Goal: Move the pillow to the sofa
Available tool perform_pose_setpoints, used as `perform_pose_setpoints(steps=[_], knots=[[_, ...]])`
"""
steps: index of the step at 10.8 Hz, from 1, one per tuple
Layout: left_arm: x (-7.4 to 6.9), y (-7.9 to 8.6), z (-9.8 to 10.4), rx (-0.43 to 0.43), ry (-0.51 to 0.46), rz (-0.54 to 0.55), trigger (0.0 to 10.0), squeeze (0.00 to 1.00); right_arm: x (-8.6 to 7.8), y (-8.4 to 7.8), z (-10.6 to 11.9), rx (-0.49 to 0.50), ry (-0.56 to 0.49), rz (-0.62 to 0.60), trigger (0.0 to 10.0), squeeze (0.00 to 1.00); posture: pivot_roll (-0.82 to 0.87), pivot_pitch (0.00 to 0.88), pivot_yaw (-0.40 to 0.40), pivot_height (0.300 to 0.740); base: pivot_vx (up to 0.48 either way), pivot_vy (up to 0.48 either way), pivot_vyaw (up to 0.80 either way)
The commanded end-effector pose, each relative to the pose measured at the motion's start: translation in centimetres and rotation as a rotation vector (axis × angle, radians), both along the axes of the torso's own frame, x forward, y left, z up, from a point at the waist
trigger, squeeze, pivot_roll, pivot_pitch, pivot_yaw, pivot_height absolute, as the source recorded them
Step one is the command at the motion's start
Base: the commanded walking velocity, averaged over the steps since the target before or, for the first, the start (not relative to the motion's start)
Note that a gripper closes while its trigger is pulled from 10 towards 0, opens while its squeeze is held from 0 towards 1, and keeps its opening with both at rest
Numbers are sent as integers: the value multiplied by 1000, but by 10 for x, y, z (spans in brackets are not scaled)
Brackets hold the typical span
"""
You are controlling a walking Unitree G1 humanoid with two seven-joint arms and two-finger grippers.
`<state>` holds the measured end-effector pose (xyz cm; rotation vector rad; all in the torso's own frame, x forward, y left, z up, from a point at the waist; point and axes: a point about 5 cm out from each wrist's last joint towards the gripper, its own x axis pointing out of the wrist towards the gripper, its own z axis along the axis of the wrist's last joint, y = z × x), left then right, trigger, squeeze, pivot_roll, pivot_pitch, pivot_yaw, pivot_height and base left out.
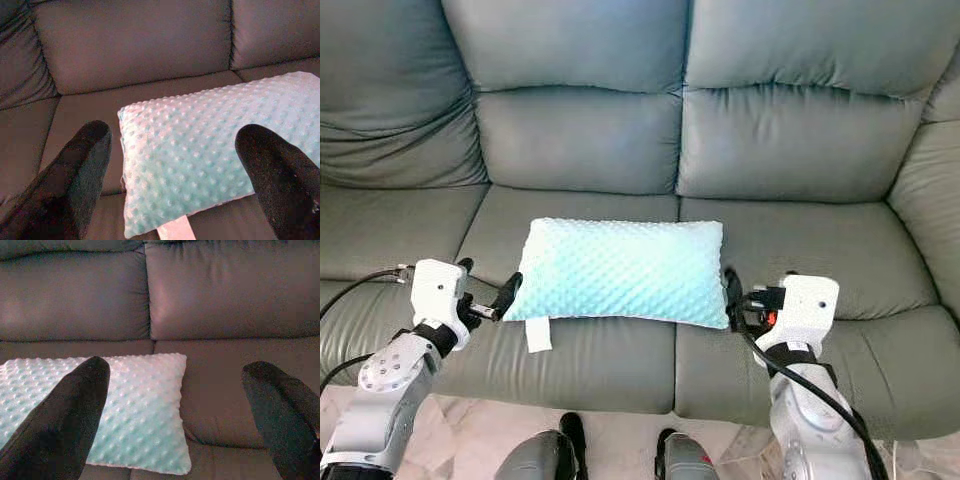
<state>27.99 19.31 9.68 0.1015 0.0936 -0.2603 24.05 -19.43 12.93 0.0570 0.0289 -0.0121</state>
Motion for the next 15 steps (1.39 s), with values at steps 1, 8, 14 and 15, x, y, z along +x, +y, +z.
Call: perform_pose_setpoints(steps=[1,8,14,15], knots=[[-3,3,-7,11,31,5,10000,0,-1,0,-5,4,16,-1,10000,0,-169,256,66,740,0,0,0],[-8,0,-13,4,50,14,10000,0,-3,4,-7,11,34,29,10000,0,-174,271,48,740,0,0,0],[-14,-2,-17,-2,64,25,10000,0,-5,6,-8,6,47,53,10000,0,-178,287,36,740,0,0,0],[-14,-2,-18,-3,64,26,10000,0,-5,6,-8,6,47,54,10000,0,-175,287,31,740,0,0,0]])
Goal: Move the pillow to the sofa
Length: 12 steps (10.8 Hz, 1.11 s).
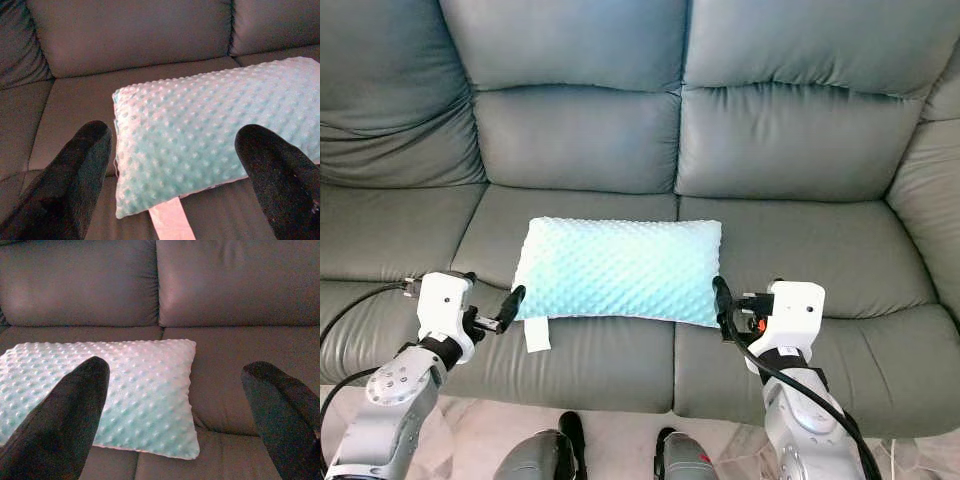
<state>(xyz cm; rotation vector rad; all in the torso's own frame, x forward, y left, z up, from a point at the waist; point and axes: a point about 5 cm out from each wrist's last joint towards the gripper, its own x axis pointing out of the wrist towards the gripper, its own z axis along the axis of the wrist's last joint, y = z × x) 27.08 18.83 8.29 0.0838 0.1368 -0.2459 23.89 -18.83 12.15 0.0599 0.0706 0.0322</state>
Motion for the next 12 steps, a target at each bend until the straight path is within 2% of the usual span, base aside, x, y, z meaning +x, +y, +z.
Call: perform_pose_setpoints(steps=[1,4,6,7,9,12], knots=[[-5,3,-4,6,19,14,10000,0,-2,2,0,5,6,13,10000,0,-172,289,20,740,0,0,0],[-14,8,-5,-20,1,109,10000,0,7,11,4,-13,19,107,10000,0,-138,293,-75,740,0,0,0],[-21,4,-9,-33,9,122,10000,0,12,13,5,-18,22,135,10000,0,-136,294,-80,740,0,0,0],[-20,2,-9,-33,9,112,10000,0,12,14,4,-16,23,133,10000,0,-137,295,-71,740,0,0,0],[-9,1,-2,-23,-6,83,10000,0,8,16,2,2,22,110,10000,0,-145,292,-37,740,0,0,0],[-4,3,1,-10,-7,66,10000,0,3,20,-1,27,19,87,10000,0,-152,295,-4,740,0,0,0]])
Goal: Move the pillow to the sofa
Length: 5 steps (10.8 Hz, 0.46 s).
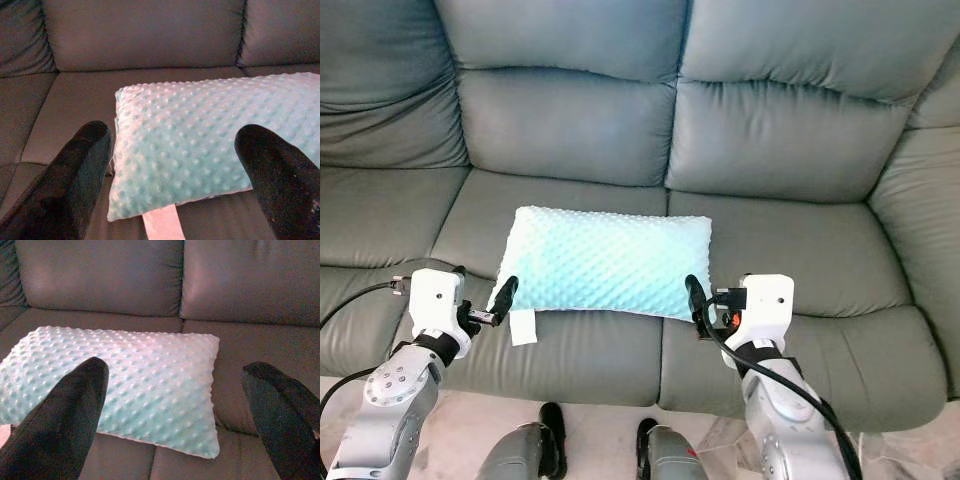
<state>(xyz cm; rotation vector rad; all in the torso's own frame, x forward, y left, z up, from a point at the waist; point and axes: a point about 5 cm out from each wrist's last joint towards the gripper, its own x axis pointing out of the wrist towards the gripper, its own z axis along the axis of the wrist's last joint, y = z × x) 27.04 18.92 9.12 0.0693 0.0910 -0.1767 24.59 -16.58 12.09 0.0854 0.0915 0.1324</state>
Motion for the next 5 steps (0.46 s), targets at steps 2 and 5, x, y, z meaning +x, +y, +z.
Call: perform_pose_setpoints(steps=[2,5], knots=[[-4,1,-8,7,45,-13,10000,0,-5,-2,-1,2,1,-22,10000,0,-151,298,1,740,0,0,0],[-4,1,-9,11,48,-16,10000,0,-5,-2,-1,2,0,-25,10000,0,-152,301,4,710,0,0,0]])
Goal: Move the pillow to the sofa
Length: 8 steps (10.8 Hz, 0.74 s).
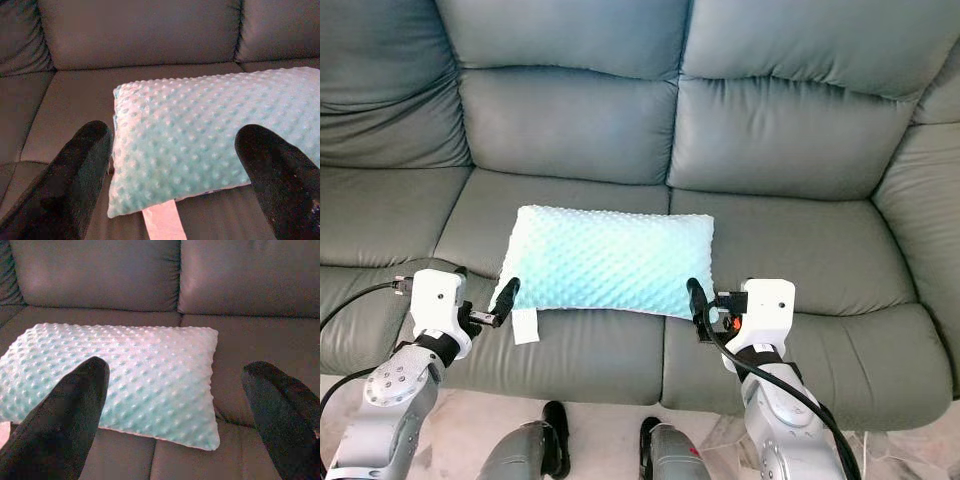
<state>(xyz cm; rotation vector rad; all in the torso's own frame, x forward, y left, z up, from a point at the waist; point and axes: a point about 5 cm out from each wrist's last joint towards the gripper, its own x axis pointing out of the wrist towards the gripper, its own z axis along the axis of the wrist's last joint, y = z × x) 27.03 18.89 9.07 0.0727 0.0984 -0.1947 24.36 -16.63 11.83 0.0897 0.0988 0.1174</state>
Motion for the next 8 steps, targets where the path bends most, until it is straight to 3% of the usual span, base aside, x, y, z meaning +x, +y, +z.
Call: perform_pose_setpoints(steps=[1,4,8], knots=[[-4,1,-8,11,40,1,10000,0,-3,-2,2,-3,-9,-11,10000,0,-152,302,5,685,0,0,0],[-5,2,-8,14,44,-2,10000,0,-4,-1,1,-1,-7,-8,10000,0,-152,302,5,630,0,0,0],[-2,2,-5,13,37,-5,10000,0,-1,-2,2,4,-16,-17,10000,0,-148,298,10,625,0,0,0]])
